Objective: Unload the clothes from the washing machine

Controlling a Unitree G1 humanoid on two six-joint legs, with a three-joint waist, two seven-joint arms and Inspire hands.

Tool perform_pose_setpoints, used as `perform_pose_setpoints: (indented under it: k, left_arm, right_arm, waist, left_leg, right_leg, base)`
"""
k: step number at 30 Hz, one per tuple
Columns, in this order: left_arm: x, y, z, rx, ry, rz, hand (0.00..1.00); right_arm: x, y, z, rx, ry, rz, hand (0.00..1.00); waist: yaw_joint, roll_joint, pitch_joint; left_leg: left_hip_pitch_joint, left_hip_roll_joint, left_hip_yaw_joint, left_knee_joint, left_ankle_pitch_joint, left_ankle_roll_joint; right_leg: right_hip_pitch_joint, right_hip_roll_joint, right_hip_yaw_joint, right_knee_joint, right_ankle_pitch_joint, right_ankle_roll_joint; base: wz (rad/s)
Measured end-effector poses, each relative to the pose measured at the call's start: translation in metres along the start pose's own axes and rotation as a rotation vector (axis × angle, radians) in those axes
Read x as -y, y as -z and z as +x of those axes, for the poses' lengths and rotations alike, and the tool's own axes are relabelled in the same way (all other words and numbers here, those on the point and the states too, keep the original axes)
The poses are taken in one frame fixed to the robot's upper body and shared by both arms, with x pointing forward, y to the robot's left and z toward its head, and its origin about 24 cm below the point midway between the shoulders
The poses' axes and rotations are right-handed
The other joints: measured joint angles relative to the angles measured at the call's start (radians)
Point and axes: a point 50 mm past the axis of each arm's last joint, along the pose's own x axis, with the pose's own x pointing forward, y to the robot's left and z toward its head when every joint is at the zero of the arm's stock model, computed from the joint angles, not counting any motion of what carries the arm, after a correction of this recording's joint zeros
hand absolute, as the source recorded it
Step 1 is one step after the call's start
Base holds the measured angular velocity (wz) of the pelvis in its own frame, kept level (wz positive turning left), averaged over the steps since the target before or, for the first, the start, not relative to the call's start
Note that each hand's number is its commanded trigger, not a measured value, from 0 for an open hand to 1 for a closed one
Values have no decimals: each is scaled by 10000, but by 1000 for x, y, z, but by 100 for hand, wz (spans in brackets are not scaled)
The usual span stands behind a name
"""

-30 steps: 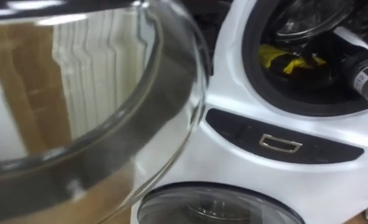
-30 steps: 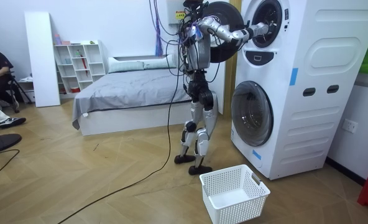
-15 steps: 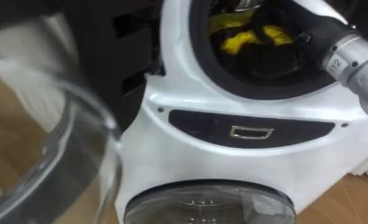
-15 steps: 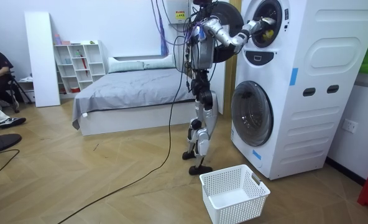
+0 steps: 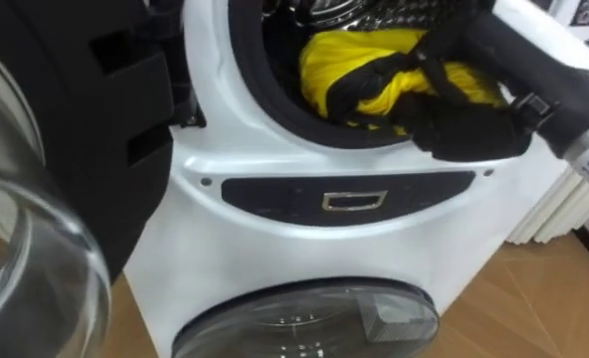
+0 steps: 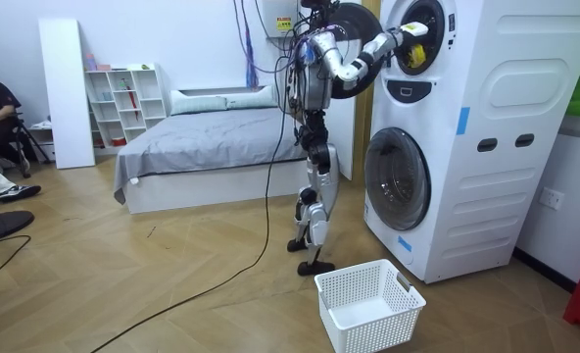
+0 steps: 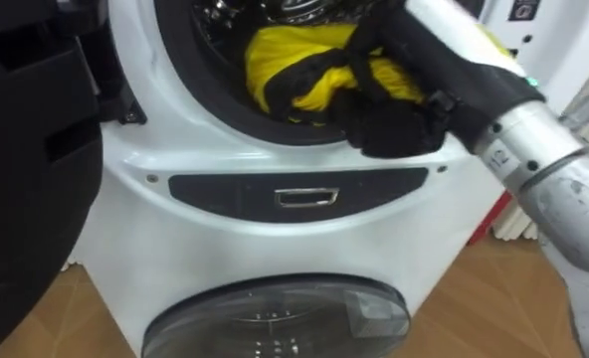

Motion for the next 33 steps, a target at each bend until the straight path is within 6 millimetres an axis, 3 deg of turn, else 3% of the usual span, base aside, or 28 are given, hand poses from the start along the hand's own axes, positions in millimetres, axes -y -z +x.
perform_pose_setpoints:
  k: [5, 11, 15, 18, 21, 23, 26, 28, 31, 33]
  left_arm:
    - [1, 12, -3, -6, 4, -167, 0]
    - [1, 30, -6, -351, -46, -326, 0]
    - [-5, 34, -7, -441, -253, -181, 0]
    - [-10, 38, -8, -524, -395, -316, 0]
    - [-14, 32, -8, -253, -566, -215, 0]
    - [-17, 28, -8, -95, -648, -299, 0]
    - [-19, 28, -8, -106, -695, -265, 0]
    - [-19, 27, -8, -73, -697, -249, 0]
    - [-18, 22, -7, 6, -652, -230, 0]
    - [-13, 15, -6, 137, -492, 0, 0]
  right_arm:
    - [0, 6, -21, -290, 100, 311, 100]
    - [0, 15, -34, -744, 228, 253, 100]
    - [0, 38, -60, -2078, 867, 216, 100]
    - [-3, 54, -76, -3107, 1084, 354, 100]
    - [-5, 63, -89, -3925, 1175, -84, 100]
    - [-7, 67, -96, -4269, 1126, -90, 100]
    - [-11, 70, -102, -4581, 935, -22, 100]
    - [-15, 72, -106, -4792, 864, 180, 100]
    - [-23, 81, -115, -5289, 645, 692, 100]
    - [-30, 89, -122, -5757, 589, 1027, 100]
  waist:
    - [-79, 39, 28]
    - [-477, 79, 39]
    - [-548, -60, -20]
    - [-719, -119, 31]
    - [-795, -193, 73]
    - [-812, -224, 51]
    - [-977, -213, 51]
    - [-1044, -188, 50]
    - [-1134, -101, 11]
    - [-1202, -22, 28]
  left_leg:
    - [14, 43, 174, 22, -16, 22]
    - [1, 44, 439, 8, -24, 37]
    - [98, 88, 666, -17, -76, 63]
    - [295, 115, 867, -114, -91, 63]
    - [285, 148, 1231, -119, -168, 59]
    - [304, 208, 1554, -112, -202, 40]
    - [384, 292, 1945, -116, -243, -26]
    - [470, 381, 2248, -100, -292, -110]
    - [551, 497, 2472, -51, -355, -227]
    - [551, 561, 2570, -25, -384, -277]
  right_leg:
    - [-57, 27, 27, 36, 7, -11]
    - [-266, 42, 71, 231, 10, -16]
    - [-337, 98, 204, 370, 10, -16]
    - [-355, 97, 184, 539, 8, -14]
    - [-438, 97, 37, 539, 8, -18]
    - [-528, 122, 59, 536, 48, -92]
    - [-636, 245, 327, 519, 117, -198]
    - [-740, 400, 597, 506, 163, -260]
    - [-768, 523, 543, 494, 196, -315]
    - [-790, 599, 550, 480, 219, -352]
  base:
    - [-12]
    - [-13]
    - [-15]
    - [-24]
    - [-35]
    - [-42]
    - [-41]
    - [-40]
    - [-28]
    - [-17]
